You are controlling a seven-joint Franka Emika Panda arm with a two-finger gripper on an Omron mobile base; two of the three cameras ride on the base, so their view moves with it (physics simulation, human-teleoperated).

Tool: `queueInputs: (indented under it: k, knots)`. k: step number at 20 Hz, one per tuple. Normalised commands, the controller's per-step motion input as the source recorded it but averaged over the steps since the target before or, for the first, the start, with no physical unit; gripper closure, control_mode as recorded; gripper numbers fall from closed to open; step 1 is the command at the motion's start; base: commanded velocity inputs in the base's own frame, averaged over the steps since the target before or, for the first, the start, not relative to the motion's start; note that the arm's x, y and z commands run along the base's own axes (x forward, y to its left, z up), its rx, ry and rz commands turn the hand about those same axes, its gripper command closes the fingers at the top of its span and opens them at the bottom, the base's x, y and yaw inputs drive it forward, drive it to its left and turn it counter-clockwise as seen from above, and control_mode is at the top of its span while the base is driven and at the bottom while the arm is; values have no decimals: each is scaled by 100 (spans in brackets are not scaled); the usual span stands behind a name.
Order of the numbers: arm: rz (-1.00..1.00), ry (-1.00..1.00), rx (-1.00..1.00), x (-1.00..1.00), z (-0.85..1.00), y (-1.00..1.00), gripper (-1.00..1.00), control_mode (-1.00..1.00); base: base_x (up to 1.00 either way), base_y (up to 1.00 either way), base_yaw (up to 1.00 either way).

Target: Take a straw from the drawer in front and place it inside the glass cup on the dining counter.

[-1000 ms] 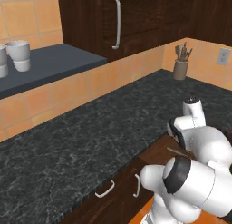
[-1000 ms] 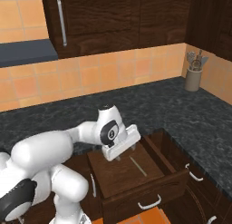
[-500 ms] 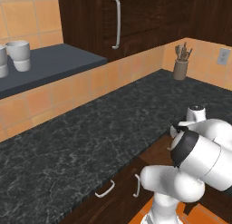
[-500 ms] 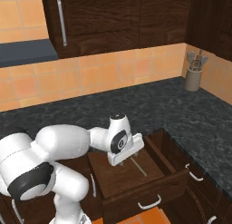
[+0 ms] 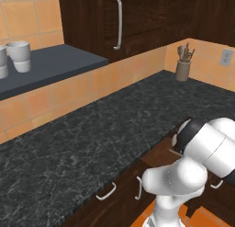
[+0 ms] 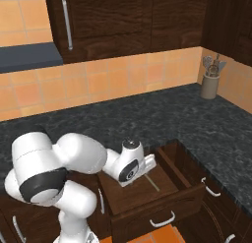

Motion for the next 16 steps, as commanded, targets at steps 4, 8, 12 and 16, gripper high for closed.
queueInputs:
  k: [4, 8, 12, 16]
  knots:
    - [0, 0, 7, 46, -11, 1, -100, -100, 0, 0, 0]
    - [0, -1, 3, 34, -1, -7, -100, -100, 0, 0, 0]
    - [0, 0, 4, 11, -21, -9, -100, -100, 0, 0, 0]
    - [0, 0, 1, 0, -49, -6, -100, -100, 0, 0, 0]
